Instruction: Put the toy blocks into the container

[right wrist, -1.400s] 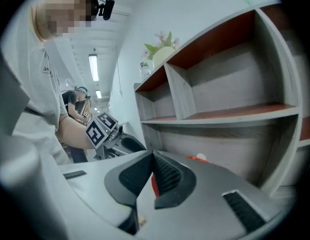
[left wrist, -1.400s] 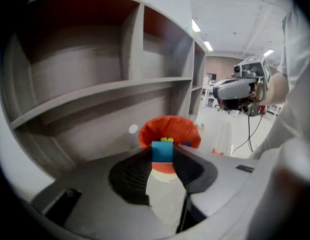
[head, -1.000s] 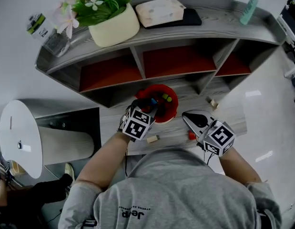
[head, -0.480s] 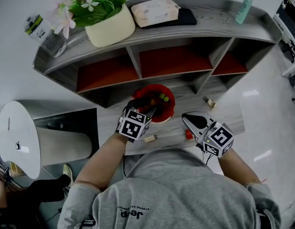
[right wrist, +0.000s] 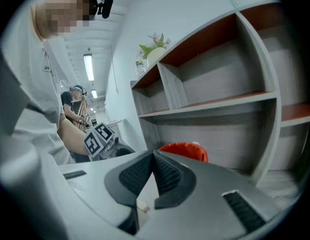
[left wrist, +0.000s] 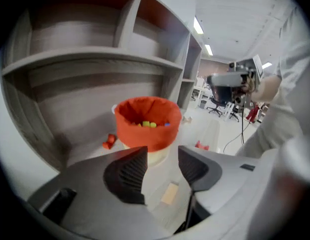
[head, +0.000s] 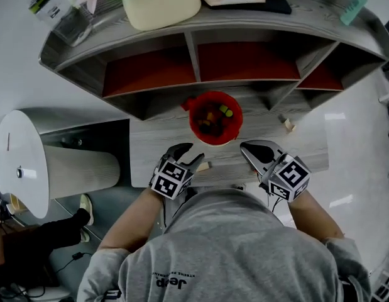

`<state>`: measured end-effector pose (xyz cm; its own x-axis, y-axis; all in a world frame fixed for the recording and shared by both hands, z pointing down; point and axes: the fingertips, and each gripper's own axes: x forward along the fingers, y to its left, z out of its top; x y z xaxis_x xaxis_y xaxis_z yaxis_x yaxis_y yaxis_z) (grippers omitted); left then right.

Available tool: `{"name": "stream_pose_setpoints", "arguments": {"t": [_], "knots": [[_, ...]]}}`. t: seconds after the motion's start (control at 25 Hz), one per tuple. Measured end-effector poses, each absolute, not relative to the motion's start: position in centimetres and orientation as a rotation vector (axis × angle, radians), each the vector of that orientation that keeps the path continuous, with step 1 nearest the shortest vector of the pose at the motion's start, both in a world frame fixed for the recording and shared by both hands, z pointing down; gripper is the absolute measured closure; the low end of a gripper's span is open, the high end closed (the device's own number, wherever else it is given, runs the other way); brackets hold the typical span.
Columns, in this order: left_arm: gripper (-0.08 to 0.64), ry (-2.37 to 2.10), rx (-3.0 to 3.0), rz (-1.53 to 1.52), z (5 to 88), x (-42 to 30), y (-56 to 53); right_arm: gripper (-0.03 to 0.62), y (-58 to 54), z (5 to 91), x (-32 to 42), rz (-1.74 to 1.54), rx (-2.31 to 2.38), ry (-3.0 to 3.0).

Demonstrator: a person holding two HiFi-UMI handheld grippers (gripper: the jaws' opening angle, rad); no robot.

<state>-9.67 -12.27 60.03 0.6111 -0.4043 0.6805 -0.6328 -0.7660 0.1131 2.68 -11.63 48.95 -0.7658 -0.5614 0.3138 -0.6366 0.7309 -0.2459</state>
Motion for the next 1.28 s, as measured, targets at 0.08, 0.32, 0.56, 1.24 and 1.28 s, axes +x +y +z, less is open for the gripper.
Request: {"name": "stream_pose_setpoints", "arguments": {"t": [0.08,0.32,0.56,1.24,1.28], "knots": [[0.330,-0.797,2.464,1.024,64.0,-10.1,-10.3,0.571,-11.3,50.4,1.9,0.539,0.924,-2.703],[0.328,-0.650,2.427,1.298,73.5,-10.7,-6.5,0.571,-10.3,54.1,0.6,0.623,0.871,-2.664],[0.327,-0.573,2.409,1.373,77.2,-10.7,-5.1,0.571,-9.3,56.6,0.6,0.683,0.861,-2.625],[0.391,-0.659,2.464,1.194,69.7,-9.0,-7.0,0.571,-8.9,55.1,1.5,0.658,0.904,-2.642],[0.391,-0.671,2.486,1.170,67.9,-8.9,-7.5,0.571,-9.0,54.6,1.5,0.647,0.913,-2.649]]}}
